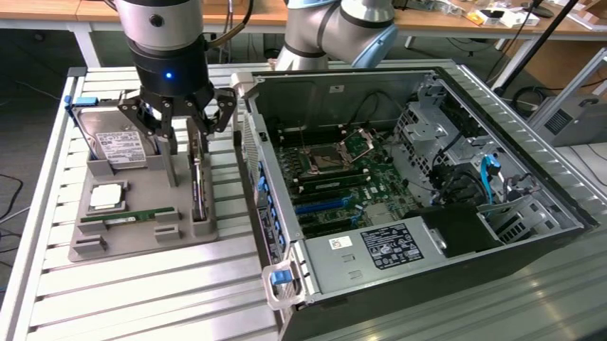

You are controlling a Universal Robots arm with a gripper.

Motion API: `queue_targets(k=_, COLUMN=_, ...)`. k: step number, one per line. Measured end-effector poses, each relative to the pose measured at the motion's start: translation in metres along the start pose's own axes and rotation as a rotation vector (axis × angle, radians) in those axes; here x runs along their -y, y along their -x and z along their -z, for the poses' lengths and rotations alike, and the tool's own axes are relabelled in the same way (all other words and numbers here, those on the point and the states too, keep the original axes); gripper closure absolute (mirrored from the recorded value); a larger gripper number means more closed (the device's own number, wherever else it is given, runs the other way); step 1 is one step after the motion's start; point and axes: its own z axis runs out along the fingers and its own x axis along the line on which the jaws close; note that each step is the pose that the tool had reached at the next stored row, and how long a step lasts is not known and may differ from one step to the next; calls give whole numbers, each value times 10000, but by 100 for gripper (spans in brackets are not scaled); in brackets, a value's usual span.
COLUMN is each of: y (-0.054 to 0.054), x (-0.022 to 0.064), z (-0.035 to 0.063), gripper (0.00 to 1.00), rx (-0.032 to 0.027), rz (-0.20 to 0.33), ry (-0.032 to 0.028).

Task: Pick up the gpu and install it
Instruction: 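Pick up the gpu and move the gpu toward the slot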

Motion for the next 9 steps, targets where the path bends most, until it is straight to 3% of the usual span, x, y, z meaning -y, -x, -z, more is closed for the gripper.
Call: queue_targets(k=9, y=-5, x=-58, z=-9, gripper=52, rx=1, rz=0, ry=-15)
